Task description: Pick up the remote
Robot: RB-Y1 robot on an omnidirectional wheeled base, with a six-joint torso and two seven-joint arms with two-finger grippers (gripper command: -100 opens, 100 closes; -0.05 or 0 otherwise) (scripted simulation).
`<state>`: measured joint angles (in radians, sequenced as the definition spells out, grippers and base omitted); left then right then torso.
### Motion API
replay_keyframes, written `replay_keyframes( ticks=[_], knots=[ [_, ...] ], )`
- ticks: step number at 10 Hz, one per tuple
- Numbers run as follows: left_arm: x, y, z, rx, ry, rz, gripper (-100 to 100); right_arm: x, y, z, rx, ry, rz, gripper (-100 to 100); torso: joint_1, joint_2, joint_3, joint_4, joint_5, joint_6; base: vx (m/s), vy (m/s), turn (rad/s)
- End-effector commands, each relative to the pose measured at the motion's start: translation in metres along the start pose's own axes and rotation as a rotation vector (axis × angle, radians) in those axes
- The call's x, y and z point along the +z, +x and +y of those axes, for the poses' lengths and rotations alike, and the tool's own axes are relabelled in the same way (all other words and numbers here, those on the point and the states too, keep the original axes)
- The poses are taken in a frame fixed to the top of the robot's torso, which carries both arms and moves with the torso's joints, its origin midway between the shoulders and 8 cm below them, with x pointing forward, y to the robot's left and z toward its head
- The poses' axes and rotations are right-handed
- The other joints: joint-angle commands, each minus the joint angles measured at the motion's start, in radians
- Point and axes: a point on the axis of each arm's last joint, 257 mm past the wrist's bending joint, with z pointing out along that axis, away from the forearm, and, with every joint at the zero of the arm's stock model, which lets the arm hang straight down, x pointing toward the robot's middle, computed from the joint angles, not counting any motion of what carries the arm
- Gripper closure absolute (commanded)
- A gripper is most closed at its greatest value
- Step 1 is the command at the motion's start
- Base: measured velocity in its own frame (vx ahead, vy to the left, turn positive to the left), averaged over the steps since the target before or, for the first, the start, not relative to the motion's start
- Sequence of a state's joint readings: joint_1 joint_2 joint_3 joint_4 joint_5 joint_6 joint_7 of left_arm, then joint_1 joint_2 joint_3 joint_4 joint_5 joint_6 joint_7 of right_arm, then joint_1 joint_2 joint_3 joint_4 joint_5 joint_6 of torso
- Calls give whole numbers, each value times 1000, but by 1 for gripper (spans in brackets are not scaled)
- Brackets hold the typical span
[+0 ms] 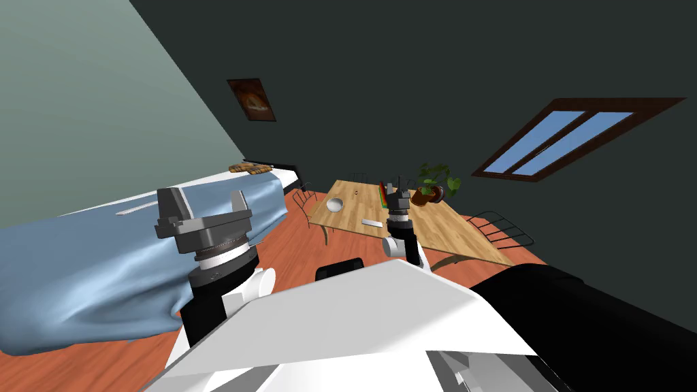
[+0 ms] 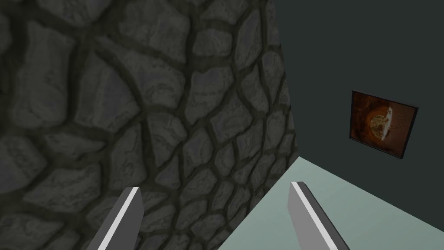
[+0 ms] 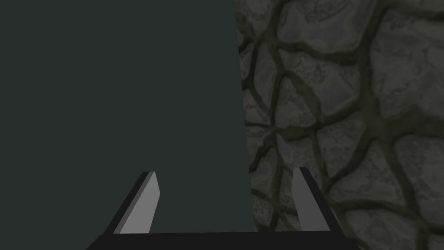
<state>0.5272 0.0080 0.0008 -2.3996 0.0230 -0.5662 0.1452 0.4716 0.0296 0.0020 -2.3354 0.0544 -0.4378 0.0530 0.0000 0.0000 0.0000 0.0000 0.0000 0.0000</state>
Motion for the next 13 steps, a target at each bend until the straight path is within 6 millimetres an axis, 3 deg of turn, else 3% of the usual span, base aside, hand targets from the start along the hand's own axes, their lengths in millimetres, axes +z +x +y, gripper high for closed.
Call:
replay_keyframes(
  ticks=[1, 6, 7, 10, 11, 13],
  knots=[
    [0, 0, 0, 0, 0, 0, 0, -3, 5, -6, -22, 15, 38, -100, 0, 0, 0, 0, 0, 0, 3, 3, 57],
    [0, 0, 0, 0, 0, 0, 0, -35, 27, -56, -153, 150, 211, -100, 0, -1, 0, 0, 0, 0, 11, 5, 138],
    [0, 0, 0, 0, 0, 0, 0, -35, 27, -56, -155, 149, 217, -100, 0, -1, -1, 0, 0, 0, 11, 1, 56],
    [0, 0, 0, 0, 0, 0, 0, -76, 35, -105, -266, 286, 344, -100, 0, -1, 0, 0, 0, 0, 14, 5, 183],
    [0, 0, 0, 0, 0, 0, 0, -77, 35, -105, -271, 284, 355, -100, 0, -1, -1, 0, 0, 0, 12, 1, 134],
    [0, 0, 0, 0, 0, 0, 0, -116, 35, -140, -354, 392, 450, -100, 0, -1, -1, 0, 0, 0, 14, 7, 246]
  ],
)
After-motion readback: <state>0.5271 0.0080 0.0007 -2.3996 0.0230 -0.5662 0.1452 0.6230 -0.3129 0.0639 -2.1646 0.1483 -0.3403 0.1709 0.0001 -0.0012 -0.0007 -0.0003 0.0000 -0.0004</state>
